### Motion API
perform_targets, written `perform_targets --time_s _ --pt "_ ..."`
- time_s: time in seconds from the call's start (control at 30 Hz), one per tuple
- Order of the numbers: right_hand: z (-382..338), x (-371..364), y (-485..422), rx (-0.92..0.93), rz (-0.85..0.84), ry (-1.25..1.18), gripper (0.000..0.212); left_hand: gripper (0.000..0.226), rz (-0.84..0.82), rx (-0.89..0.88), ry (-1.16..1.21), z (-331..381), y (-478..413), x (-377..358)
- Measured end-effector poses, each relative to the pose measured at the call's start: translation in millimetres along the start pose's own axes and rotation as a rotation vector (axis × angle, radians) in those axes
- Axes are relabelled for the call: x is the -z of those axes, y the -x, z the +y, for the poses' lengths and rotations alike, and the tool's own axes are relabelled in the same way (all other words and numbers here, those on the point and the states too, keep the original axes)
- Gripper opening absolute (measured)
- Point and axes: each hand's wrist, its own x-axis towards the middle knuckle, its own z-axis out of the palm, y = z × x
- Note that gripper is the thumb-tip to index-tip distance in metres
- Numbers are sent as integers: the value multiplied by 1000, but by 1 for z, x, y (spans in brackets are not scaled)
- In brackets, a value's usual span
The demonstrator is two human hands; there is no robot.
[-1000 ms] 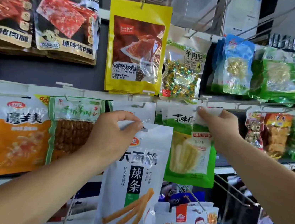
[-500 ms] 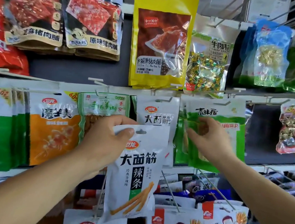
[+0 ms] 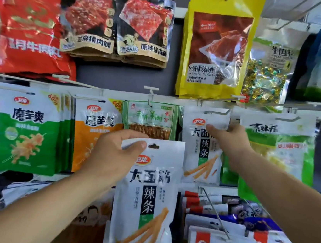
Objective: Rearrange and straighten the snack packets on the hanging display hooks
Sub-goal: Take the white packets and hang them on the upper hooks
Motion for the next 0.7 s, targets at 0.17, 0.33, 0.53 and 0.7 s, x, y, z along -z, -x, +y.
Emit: perform_targets --time_s 0.17,0.33,0.53,0.7 --pt "8 -1 -8 -33 59 -46 51 13 13 -11 33 -6 -3 7" --pt "7 -7 1 -110 -34 -262 24 10 -23 13 59 -9 -3 4" --pt "-22 23 27 -32 34 -274 17 6 -38 -18 32 1 0 -2" --pt "-30 40 60 -50 21 -350 21 19 15 -115 63 22 -1 -27"
